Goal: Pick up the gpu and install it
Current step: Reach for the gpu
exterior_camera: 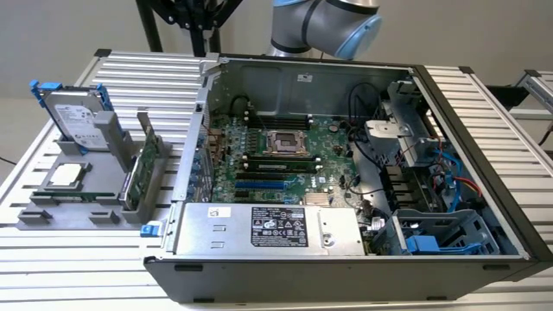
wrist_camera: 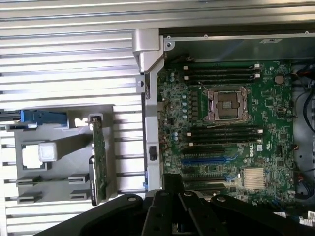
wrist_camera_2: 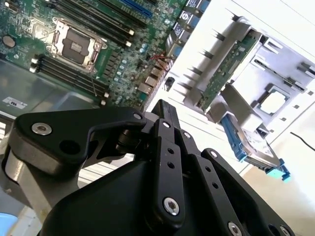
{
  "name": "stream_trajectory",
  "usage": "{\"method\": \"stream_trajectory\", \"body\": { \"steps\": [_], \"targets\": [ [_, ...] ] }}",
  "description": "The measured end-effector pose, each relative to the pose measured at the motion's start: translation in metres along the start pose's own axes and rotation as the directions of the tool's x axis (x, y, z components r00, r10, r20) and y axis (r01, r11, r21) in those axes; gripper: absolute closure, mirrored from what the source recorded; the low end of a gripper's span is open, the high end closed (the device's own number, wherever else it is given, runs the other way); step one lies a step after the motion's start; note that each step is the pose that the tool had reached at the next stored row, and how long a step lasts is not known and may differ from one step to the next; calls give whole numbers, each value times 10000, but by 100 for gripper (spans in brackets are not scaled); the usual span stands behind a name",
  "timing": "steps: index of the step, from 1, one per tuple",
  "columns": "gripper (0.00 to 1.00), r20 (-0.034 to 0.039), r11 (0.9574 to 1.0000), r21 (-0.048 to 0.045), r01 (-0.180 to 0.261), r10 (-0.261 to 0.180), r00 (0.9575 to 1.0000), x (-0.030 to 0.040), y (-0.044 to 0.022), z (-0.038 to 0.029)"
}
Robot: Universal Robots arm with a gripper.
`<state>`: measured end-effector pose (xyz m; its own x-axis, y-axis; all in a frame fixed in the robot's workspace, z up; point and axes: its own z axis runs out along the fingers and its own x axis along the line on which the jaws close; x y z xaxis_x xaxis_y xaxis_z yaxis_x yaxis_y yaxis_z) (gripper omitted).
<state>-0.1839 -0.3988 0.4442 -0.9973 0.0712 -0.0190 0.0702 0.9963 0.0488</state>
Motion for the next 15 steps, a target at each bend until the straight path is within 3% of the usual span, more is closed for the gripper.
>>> {"method": "stream_trajectory", "body": {
  "steps": [15],
  "targets": [
    [100,-1,10000,0,0,0,10000,121,-8,-3]
  ]
}}
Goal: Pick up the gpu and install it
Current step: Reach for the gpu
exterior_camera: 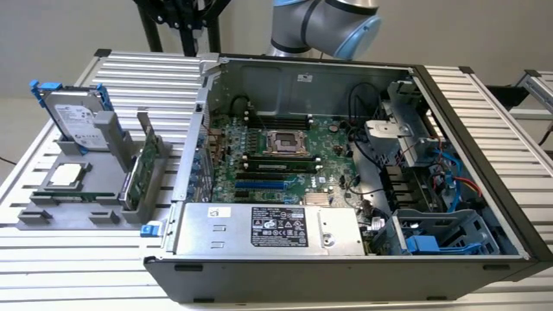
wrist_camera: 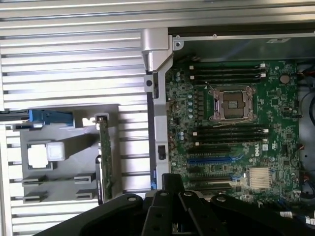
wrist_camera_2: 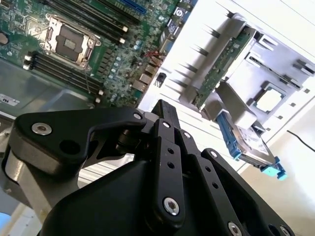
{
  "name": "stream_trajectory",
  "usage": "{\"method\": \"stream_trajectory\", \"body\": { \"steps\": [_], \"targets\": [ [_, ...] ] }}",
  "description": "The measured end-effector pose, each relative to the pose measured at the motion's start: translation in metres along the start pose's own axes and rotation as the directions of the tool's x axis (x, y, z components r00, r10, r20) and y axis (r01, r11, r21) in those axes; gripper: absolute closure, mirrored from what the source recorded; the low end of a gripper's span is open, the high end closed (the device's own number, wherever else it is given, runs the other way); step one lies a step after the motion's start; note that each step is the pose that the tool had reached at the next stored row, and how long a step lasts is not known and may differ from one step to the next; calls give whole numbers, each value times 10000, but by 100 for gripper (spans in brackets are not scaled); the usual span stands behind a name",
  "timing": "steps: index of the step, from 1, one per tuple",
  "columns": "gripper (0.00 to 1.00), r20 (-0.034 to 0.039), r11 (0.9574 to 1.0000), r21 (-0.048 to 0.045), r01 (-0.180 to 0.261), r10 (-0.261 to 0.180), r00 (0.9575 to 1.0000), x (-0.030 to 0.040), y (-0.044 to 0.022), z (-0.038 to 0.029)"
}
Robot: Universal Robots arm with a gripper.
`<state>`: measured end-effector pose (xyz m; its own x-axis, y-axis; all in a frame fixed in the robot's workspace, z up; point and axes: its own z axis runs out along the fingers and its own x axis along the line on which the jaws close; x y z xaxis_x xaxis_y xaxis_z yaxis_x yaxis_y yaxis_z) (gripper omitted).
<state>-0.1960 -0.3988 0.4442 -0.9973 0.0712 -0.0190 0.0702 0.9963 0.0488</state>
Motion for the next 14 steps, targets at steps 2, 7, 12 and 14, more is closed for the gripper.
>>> {"method": "stream_trajectory", "body": {
  "steps": [2,7,12,14],
  "targets": [
    [100,0,10000,0,-1,1,10000,17,-1,0],
    [100,0,10000,0,0,0,10000,61,-4,-1],
    [100,0,10000,0,-1,1,10000,104,-7,-2],
    [100,0,10000,0,0,0,10000,120,-8,-2]
  ]
}}
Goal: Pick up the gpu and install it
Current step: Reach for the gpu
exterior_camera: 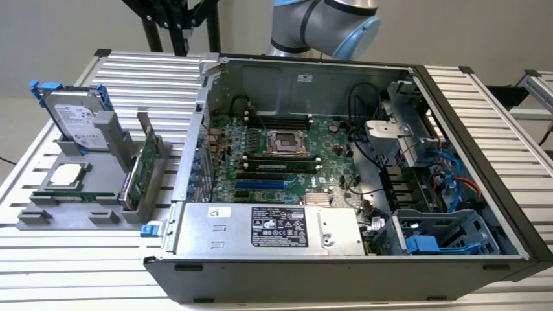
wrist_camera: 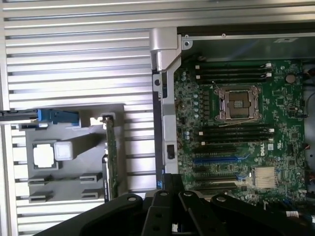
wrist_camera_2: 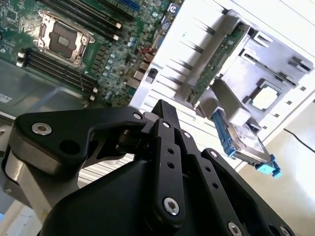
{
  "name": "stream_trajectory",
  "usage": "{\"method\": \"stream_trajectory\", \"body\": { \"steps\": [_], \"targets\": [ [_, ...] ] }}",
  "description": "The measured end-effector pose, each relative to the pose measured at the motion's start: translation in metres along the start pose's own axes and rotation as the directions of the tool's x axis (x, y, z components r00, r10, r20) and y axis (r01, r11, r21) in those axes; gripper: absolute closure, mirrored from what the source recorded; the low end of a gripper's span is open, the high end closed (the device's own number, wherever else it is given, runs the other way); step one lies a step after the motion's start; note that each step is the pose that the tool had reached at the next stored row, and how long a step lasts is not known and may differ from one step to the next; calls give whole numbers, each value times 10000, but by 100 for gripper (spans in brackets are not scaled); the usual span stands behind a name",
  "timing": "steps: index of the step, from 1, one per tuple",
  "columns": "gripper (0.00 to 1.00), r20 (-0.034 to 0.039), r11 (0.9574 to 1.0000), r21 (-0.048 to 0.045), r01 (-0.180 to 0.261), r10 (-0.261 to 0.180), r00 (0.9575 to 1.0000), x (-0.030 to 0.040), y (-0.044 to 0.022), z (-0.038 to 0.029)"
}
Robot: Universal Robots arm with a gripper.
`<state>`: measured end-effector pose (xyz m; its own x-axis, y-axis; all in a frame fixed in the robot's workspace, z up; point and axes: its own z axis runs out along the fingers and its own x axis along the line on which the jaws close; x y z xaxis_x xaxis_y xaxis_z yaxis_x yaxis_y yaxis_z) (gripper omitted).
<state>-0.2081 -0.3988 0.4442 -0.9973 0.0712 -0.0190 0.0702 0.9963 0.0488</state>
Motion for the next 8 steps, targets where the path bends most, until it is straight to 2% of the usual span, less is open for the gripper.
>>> {"method": "stream_trajectory", "body": {
  "steps": [8],
  "targets": [
    [100,0,10000,0,0,0,10000,65,-4,-2]
  ]
}}
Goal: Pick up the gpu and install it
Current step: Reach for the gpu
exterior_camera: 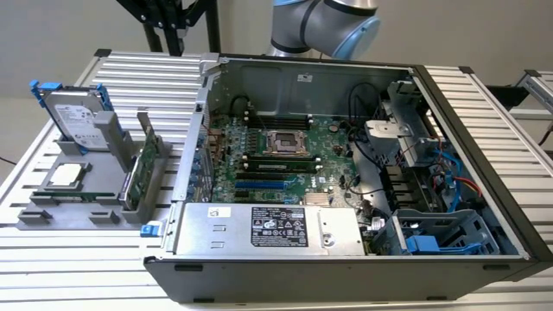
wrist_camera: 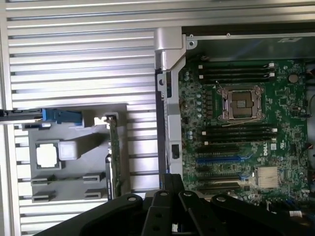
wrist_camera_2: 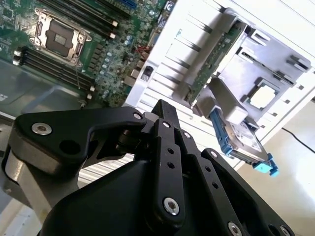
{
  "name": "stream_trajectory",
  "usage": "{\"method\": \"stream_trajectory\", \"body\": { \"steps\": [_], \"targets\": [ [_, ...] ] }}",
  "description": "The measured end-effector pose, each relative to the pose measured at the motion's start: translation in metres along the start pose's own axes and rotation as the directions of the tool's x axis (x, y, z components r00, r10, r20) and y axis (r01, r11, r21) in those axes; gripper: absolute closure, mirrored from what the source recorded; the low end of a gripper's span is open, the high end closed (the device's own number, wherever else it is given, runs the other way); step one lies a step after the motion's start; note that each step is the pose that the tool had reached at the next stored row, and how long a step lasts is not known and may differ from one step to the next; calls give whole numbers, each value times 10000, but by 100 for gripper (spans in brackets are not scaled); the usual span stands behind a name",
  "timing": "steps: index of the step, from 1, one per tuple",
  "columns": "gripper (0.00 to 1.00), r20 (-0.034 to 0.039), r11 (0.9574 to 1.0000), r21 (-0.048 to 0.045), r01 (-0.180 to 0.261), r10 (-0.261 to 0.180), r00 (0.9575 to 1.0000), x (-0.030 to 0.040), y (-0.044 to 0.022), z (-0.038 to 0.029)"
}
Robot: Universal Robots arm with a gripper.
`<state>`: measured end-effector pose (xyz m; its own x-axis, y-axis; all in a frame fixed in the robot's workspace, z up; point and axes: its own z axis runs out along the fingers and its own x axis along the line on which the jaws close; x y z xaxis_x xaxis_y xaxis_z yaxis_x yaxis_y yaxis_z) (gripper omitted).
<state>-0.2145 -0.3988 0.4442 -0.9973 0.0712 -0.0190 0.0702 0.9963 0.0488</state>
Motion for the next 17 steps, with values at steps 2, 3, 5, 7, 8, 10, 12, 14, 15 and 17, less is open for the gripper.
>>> {"method": "stream_trajectory", "body": {
  "steps": [2,3,5,7,8,10,12,14,15,17],
  "targets": [
    [100,0,10000,1,0,0,10000,17,-1,-1],
    [100,0,10000,0,0,0,10000,26,-2,0],
    [100,0,10000,0,0,0,10000,43,-3,-1],
    [100,0,10000,0,0,0,10000,58,-4,-1],
    [100,0,10000,1,0,0,10000,66,-5,-2],
    [100,0,10000,0,0,0,10000,83,-6,-2],
    [100,0,10000,0,0,0,10000,99,-7,-2],
    [100,0,10000,0,0,0,10000,115,-8,-3],
    [100,0,10000,0,0,0,10000,123,-9,-3],
    [100,1,10000,0,0,0,10000,138,-10,-3]
  ]
}}
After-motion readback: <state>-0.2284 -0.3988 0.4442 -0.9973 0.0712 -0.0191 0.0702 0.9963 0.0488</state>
